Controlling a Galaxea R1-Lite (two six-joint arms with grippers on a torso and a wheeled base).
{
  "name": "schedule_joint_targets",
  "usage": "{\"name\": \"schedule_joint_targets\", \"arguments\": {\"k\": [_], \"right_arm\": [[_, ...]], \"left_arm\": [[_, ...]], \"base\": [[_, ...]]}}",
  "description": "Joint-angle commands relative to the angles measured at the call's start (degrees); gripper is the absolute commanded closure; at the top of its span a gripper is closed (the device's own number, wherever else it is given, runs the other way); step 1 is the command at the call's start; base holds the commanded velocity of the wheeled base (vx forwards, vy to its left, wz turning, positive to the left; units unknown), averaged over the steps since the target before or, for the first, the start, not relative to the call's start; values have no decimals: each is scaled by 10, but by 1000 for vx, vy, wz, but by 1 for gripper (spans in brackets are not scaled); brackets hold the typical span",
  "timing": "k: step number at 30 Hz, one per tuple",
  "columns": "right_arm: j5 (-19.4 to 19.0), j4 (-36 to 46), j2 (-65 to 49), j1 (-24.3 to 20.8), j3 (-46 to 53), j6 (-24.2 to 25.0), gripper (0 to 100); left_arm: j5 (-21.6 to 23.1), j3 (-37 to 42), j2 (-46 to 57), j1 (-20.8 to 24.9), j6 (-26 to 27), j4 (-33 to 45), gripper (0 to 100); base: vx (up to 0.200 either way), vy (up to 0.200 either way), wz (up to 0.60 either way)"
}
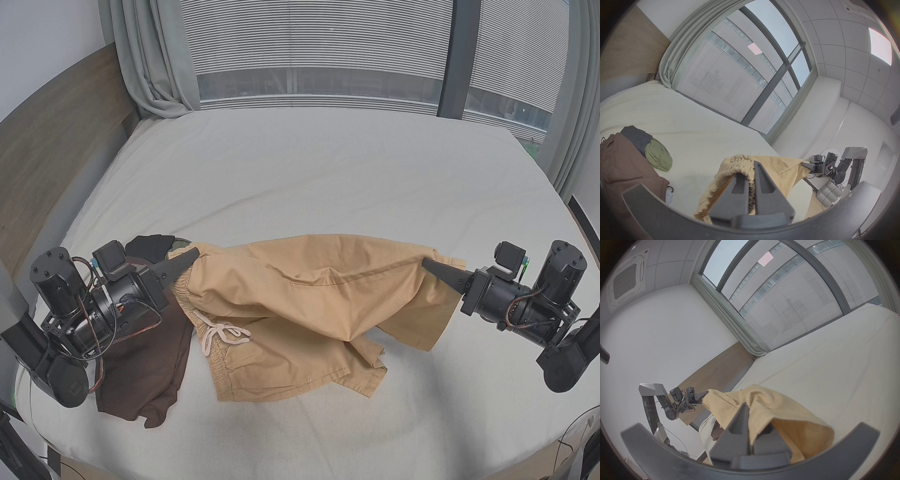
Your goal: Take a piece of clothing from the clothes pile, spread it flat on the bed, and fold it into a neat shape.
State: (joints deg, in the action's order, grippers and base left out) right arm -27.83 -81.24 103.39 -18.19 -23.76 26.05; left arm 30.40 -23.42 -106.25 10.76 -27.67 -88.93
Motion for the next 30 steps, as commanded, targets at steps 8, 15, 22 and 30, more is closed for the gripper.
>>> {"name": "schedule_joint_targets", "arguments": {"k": [8,15,22,30], "right_arm": [[0,-1,-4,20,-7,0,100],[0,-1,-4,36,-11,0,100],[-1,0,-13,52,-18,0,100],[-11,17,-25,62,-25,0,100]], "left_arm": [[0,-1,-5,-1,3,0,100],[0,0,-7,-2,14,0,100],[6,0,-11,-23,19,0,100],[19,-4,-19,-42,43,0,100]], "base": [[0,0,0],[0,0,0],[0,0,0],[0,0,0]]}}
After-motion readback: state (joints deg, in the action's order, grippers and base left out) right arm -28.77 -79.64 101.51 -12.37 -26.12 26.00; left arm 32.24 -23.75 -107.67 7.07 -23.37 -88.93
